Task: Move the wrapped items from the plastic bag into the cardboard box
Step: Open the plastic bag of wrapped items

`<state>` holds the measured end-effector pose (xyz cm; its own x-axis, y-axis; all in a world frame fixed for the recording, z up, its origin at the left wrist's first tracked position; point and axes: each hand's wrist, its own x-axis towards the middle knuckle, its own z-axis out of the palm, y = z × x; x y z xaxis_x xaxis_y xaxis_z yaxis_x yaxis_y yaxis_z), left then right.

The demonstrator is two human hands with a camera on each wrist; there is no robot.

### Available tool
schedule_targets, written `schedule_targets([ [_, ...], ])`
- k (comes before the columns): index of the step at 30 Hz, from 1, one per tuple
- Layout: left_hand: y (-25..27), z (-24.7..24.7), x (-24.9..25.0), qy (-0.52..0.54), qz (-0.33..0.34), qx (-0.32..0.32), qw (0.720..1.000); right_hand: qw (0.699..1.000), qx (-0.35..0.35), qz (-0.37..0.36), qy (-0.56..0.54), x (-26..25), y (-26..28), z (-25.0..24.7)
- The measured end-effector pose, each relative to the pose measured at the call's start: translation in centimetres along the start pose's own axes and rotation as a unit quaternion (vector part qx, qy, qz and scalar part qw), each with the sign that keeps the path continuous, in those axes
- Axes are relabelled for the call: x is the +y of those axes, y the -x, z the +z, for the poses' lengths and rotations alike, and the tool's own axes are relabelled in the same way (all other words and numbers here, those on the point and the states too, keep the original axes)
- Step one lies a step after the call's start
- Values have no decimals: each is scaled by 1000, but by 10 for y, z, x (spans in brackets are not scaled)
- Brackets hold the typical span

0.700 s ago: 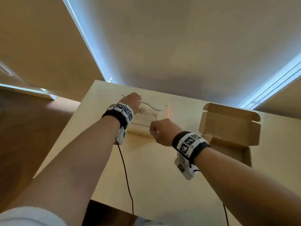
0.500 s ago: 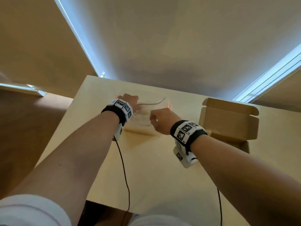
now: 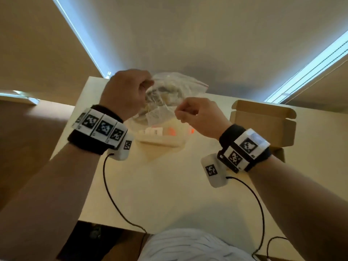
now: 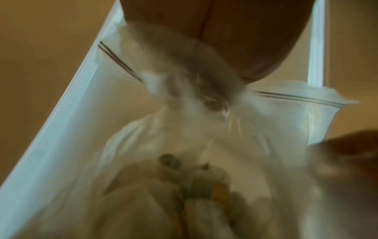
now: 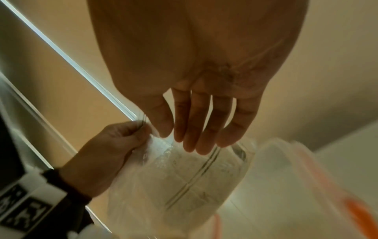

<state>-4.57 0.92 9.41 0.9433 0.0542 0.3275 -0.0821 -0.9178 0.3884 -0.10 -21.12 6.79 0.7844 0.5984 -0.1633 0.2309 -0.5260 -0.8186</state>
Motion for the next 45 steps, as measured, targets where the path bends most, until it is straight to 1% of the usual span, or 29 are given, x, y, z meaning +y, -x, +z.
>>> schedule_targets([
  [1,4,-16,11,21,10,20,1000,1000,1,-14,-12,-7,11,-8],
  [3,15,-41,35,89,-8,23,996,999,1,-34,-26,-17,36,-23],
  [5,32,-52,58,152,-40,4,988,998,-10,-48,-32,-22,63,-33],
  [7,51,-46,73,187,-61,-22,980,998,-38,-38,-29,-16,89,-39],
  [9,73,-25,85,192,-58,-61,978,997,-71,-8,-10,-1,107,-35],
  [11,96,10,94,183,-42,-106,977,995,-95,25,-6,22,119,-23],
  [12,107,31,98,183,-49,-125,974,993,-106,44,-13,35,123,-15],
  [14,131,74,106,197,-97,-149,964,988,-126,87,-14,61,130,3],
  [16,148,108,112,203,-162,-149,954,983,-140,121,6,84,131,21],
  [18,158,127,125,196,-217,-145,945,980,-131,149,17,101,137,32],
  [20,161,133,135,194,-245,-142,939,980,-108,168,-1,110,142,38],
  [21,161,134,139,209,-258,-152,931,980,-96,175,-19,113,145,40],
  [22,160,134,142,238,-278,-171,915,980,-84,177,-35,114,147,41],
  [23,159,133,144,282,-307,-190,889,980,-72,177,-47,115,149,42],
  [24,158,131,146,336,-342,-198,855,980,-58,177,-63,116,151,43],
  [25,158,129,147,389,-379,-199,816,980,-39,177,-86,116,152,44],
  [26,158,127,149,440,-413,-197,773,977,-13,177,-114,116,155,45],
  [27,158,125,150,478,-439,-192,736,973,21,179,-144,116,157,46],
  [28,158,124,151,502,-457,-187,710,967,56,183,-169,116,158,47],
  [30,158,123,153,524,-478,-179,682,955,102,188,-206,113,160,45],
  [32,160,123,156,522,-487,-177,678,943,108,195,-248,109,161,42],
  [33,160,124,159,514,-487,-177,684,937,104,201,-265,108,161,41],
  [35,159,123,165,489,-473,-176,711,930,99,210,-284,106,161,38],
  [38,158,124,172,448,-433,-168,764,925,103,218,-292,106,162,32],
  [39,157,124,174,439,-420,-167,776,927,106,221,-284,106,163,30],
  [40,157,124,176,436,-412,-167,782,930,110,222,-271,105,163,28],
  [41,155,124,178,439,-410,-169,781,933,114,222,-259,105,163,27],
  [42,154,124,179,449,-414,-171,773,935,120,223,-248,105,163,25],
  [45,151,124,179,482,-443,-184,733,934,140,231,-236,106,161,22],
])
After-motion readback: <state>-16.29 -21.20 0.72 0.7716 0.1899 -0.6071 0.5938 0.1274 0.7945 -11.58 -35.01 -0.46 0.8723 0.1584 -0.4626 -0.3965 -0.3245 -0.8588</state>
